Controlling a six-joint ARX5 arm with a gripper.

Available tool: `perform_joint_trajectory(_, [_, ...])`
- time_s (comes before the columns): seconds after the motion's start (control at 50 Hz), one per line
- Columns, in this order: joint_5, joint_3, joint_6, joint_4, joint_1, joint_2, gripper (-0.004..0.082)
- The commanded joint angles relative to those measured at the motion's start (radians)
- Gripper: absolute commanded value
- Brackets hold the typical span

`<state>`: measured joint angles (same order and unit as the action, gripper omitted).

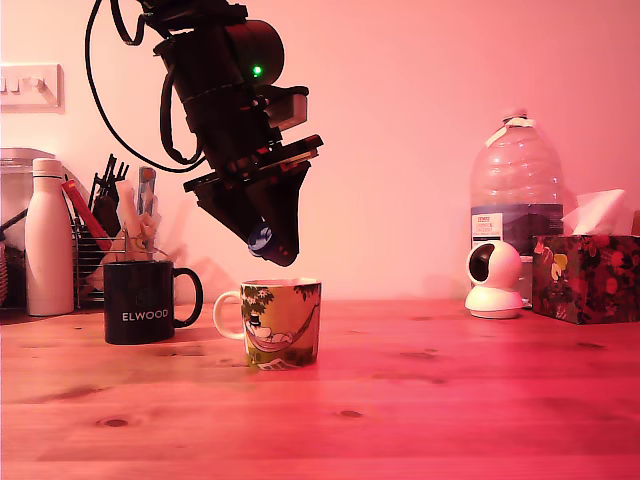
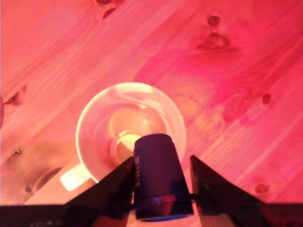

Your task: Pick up the coffee capsules from the table one by one and drop them inside the nearest coffee cup

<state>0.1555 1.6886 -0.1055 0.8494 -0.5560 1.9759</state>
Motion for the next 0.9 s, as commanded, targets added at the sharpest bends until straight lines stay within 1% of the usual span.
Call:
perform_joint_trajectory(0.0, [0.0,0.01,-0.004,-0.008,-0.003,0.027,0.0267])
perform_joint_trajectory(0.26, [-0.008,0.01,-0.003,-0.01,-0.003,0.027,0.0267])
perform_joint_trajectory(0.48, [-0.008,0.01,0.0,-0.035,0.013,0.027,0.0267])
perform_joint_trajectory(0.88, [-0.007,0.01,0.001,-0.061,0.014,0.027,0.0267])
